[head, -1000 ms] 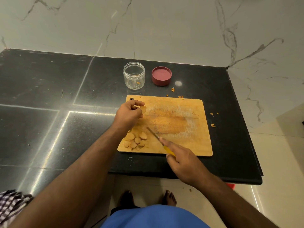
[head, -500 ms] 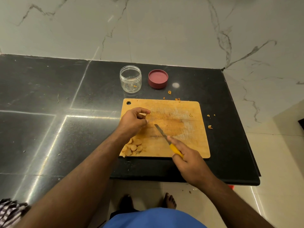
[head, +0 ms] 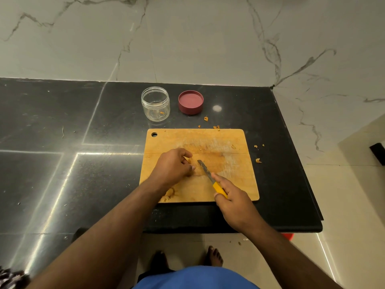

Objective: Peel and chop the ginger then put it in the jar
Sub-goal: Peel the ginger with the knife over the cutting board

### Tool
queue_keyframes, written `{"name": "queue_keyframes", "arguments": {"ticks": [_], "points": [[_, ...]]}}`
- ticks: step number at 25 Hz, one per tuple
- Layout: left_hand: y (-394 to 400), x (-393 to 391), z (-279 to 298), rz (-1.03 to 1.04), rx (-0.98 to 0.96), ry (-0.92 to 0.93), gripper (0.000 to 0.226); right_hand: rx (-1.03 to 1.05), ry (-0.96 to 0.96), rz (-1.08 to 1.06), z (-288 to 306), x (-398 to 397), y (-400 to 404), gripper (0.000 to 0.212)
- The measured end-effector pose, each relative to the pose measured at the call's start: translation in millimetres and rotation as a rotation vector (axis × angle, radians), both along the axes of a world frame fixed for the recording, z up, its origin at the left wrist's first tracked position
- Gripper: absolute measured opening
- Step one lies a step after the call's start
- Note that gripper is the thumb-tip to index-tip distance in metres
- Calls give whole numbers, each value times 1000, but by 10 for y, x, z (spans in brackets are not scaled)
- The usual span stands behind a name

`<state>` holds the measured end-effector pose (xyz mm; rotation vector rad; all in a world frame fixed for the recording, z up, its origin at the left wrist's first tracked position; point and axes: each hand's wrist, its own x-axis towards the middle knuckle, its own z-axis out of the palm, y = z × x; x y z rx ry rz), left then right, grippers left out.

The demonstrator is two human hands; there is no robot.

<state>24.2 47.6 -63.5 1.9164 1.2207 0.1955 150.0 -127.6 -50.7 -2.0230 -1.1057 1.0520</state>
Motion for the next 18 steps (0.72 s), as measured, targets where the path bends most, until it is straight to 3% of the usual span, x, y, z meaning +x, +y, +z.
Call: {"name": "queue_keyframes", "arguments": {"ticks": [11,18], "points": [[-38,6,-73,9,88,-8,41,64,-192,96,83,-156,133,56],[36,-18,-2,-87,85,-14,33,63,-164,84,77,-131,118,55]]}}
